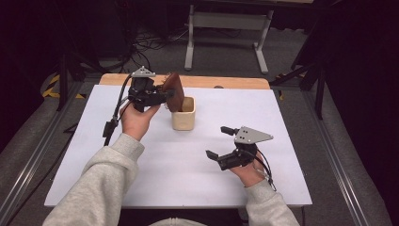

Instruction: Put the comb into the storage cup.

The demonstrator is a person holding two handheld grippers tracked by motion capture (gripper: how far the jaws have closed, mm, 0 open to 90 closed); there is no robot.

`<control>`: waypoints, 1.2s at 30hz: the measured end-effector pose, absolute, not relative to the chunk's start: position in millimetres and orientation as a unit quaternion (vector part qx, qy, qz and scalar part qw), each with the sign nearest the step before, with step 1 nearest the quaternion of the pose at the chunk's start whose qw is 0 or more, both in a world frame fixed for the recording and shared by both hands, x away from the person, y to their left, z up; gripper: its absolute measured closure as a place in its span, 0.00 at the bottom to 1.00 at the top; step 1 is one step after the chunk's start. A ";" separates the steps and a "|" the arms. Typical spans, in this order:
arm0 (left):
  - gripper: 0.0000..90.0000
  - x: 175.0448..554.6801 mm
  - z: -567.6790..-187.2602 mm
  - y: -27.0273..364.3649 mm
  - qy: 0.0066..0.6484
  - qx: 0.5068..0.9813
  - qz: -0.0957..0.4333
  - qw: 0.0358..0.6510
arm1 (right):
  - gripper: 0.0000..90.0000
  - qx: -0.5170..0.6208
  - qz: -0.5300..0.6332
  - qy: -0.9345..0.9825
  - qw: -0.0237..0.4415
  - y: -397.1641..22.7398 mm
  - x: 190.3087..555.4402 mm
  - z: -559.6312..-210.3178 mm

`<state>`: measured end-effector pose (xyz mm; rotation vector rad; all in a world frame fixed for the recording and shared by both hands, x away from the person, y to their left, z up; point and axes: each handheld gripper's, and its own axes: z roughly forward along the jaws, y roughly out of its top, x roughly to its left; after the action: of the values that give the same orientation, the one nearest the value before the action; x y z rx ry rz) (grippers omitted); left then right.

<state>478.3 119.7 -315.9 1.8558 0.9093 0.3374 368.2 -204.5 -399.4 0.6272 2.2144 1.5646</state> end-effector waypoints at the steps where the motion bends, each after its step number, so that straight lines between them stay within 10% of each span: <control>1: 0.63 478.8 -316.2 119.3 0.375 0.768 0.137 0.501 | 0.01 0.222 0.553 0.783 0.178 -204.7 368.5 -399.4; 21: 0.08 462.9 -316.0 128.7 0.326 0.786 0.200 0.485 | 0.01 0.224 0.553 0.783 0.177 -204.9 368.9 -399.5; 36: 0.01 420.2 -301.9 154.8 0.274 0.772 0.224 0.527 | 0.01 0.223 0.561 0.775 0.188 -212.4 368.4 -392.1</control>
<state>420.2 154.8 -301.9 1.8462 0.6550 0.5356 368.4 -212.4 -392.1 0.6265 2.1790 1.5780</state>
